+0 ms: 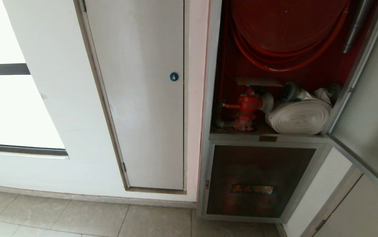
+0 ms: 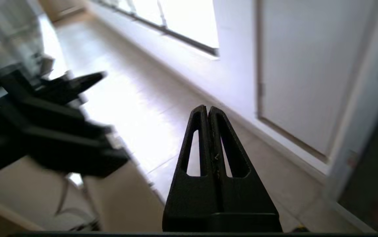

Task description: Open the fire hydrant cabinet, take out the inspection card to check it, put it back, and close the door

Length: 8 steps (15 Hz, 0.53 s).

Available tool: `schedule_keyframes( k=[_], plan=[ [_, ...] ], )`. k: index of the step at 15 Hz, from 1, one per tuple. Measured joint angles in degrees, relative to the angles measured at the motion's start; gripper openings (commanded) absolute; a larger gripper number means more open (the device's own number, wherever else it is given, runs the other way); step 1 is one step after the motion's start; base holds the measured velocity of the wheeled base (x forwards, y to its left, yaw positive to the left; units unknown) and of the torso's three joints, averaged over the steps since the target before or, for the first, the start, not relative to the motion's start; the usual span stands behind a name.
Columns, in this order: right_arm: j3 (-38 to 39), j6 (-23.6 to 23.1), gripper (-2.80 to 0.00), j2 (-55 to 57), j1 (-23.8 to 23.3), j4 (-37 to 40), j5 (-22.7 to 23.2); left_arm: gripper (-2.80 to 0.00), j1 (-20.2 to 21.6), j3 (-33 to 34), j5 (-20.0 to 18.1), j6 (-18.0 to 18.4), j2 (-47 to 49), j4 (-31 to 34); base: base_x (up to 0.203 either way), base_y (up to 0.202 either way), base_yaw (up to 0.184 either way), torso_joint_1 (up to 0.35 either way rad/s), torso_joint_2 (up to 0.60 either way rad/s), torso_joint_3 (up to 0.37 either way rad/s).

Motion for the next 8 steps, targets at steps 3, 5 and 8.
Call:
schedule_keyframes(
  k=[3, 5, 8],
  plan=[
    [-0.89, 0.1, -2.8, -3.94, 6.07, 3.41, 1.16, -2.8, 0.0, -0.02, 0.0, 0.02, 0.0, 0.02, 0.0, 0.0, 0.0, 0.0, 0.0, 0.0],
    [-0.26, 0.97, -2.8, -8.52, 7.92, 5.82, 1.19, -2.8, 0.02, -0.02, 0.02, 0.0, 0.0, 0.02, 0.0, 0.0, 0.0, 0.0, 0.0, 0.0],
    [0.87, 4.69, -2.8, -17.26, 13.31, 8.58, -2.26, -2.8, 0.02, -0.02, 0.02, 0.11, 0.0, 0.02, 0.0, 0.0, 0.0, 0.0, 0.0, 0.0]
  ],
)
